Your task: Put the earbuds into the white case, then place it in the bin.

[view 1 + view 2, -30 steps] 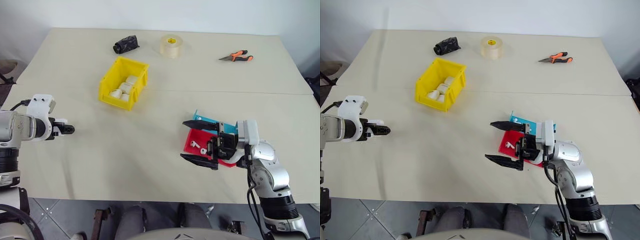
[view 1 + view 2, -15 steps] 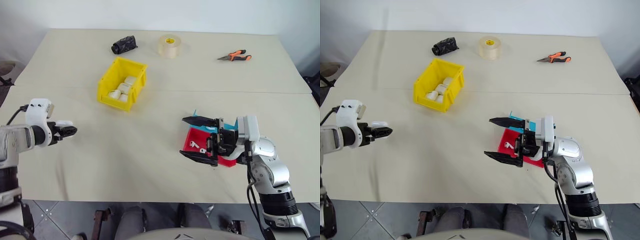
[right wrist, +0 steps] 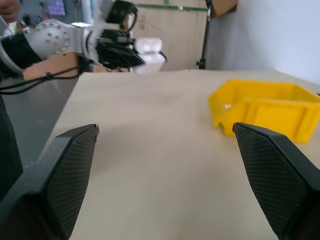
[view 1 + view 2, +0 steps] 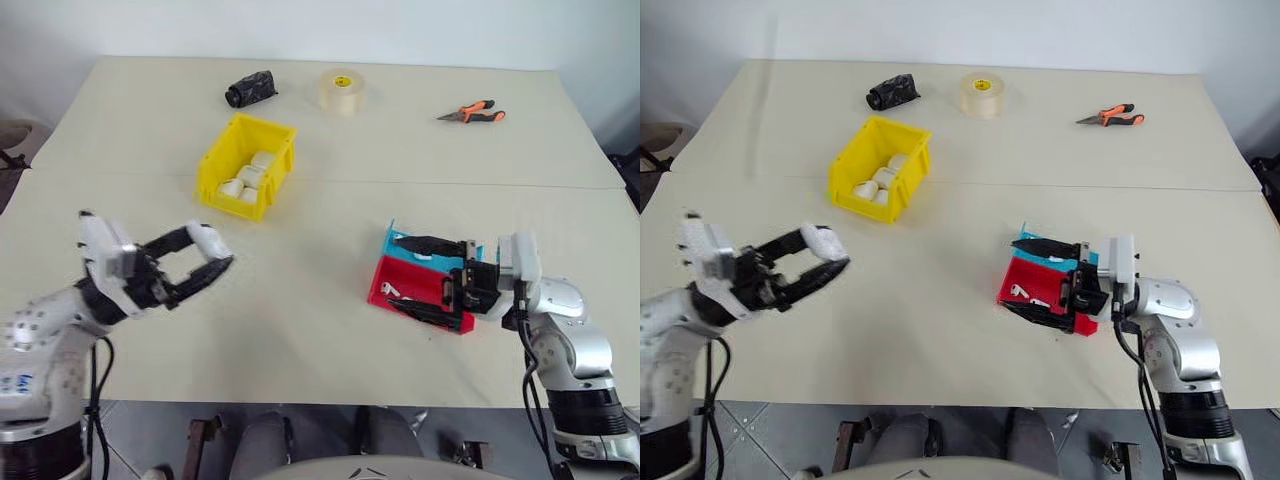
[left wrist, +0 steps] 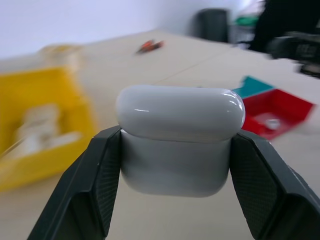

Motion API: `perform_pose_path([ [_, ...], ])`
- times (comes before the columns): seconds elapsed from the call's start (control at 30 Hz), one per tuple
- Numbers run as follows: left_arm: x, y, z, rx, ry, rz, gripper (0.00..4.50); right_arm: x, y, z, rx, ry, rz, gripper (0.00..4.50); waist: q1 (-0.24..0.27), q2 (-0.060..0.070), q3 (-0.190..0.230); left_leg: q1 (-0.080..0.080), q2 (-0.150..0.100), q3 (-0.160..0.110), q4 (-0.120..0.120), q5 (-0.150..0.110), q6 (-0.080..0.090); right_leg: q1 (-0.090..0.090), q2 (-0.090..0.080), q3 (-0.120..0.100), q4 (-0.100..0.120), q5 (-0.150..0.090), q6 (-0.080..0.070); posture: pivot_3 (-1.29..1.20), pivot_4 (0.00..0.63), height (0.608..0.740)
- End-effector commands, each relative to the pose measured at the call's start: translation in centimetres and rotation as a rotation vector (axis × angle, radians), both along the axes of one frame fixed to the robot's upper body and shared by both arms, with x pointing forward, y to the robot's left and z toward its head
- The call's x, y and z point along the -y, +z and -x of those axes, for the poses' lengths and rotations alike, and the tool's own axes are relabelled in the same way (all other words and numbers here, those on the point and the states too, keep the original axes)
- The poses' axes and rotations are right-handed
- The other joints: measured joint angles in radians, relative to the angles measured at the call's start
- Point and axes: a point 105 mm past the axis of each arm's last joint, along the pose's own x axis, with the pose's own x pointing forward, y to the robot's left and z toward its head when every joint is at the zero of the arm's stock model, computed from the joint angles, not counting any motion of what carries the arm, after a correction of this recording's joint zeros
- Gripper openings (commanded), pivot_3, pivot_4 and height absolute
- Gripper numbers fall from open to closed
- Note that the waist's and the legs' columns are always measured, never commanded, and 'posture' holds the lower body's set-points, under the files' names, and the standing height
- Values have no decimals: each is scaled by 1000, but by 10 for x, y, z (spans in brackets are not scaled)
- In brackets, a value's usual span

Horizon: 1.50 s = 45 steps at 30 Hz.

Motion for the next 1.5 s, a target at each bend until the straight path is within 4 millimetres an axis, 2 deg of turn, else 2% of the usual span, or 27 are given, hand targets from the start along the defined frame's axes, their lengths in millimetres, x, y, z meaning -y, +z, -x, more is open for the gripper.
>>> perform_pose_path([
  [0.03, 28, -2, 10, 146, -123, -30, 2802, 16, 7, 5, 38, -60, 21, 4500, 0, 0, 0, 0, 0, 0, 0, 0, 0, 0, 0, 0, 0, 0, 0, 0, 150, 740],
  [0.17, 62, -9, 13, 230, -252, 18, 2802, 36, 8, 12, 29, -144, 57, 4500, 5, 0, 0, 0, 0, 0, 0, 0, 0, 0, 0, 0, 0, 0, 0, 0, 150, 740],
  [0.3, 86, -7, 10, 296, -338, 94, 2802, 54, 9, 23, 15, -227, 93, 4500, 17, 0, 0, 0, 0, 1, 1, 0, 0, 0, 0, 0, 0, 0, 0, 0, 150, 740],
  [0.47, 101, -4, 6, 401, -376, 143, 2802, 68, 5, 35, -17, -298, 146, 4500, 21, 0, 0, 0, 0, 1, 1, 0, 1, 1, 0, 0, 0, 0, 0, 0, 150, 740],
  [0.57, 110, -7, 3, 384, -432, 153, 2802, 75, -4, 40, -102, -377, 230, 4500, 22, 0, 0, 0, 0, 1, 1, 0, 1, 1, 0, 0, -1, 0, 0, 0, 150, 740],
  [0.67, 114, -10, 2, 368, -460, 144, 2802, 70, -13, 42, -194, -396, 310, 4500, 21, 0, 0, 0, 0, 0, 1, 0, 1, 1, 0, 0, -1, 0, 0, 0, 150, 740],
  [0.77, 115, -14, 2, 349, -484, 115, 2802, 56, -18, 45, -289, -366, 393, 4500, 19, 1, -1, 0, 0, 0, 1, 0, 1, 1, 0, 0, -1, 0, 0, 0, 150, 740],
  [0.9, 114, -17, -1, 327, -482, 89, 2802, 41, -31, 39, -385, -391, 583, 4500, 20, 1, -1, 0, 1, -1, 2, 0, 1, 1, 1, 0, -1, 0, 0, 0, 150, 740],
  [1.17, 114, -20, -3, 324, -473, 57, 2802, 15, -32, 9, -364, -444, 723, 4500, 20, 1, -1, -2, 1, -4, 4, 0, 1, 1, 0, -3, -2, 0, 0, 0, 150, 740],
  [1.33, 115, -19, -3, 326, -464, 54, 2802, 11, -35, 2, -335, -436, 838, 4500, 20, 1, -1, -4, 1, -4, 4, 0, 1, 1, 0, -4, -2, 0, 0, 0, 150, 740],
  [1.5, 116, -19, -2, 328, -456, 54, 2802, 4, -30, -3, -319, -424, 880, 4500, 18, 1, -1, -4, 1, -4, 5, 0, 1, 1, 0, -4, -2, 0, 0, 0, 150, 740],
])
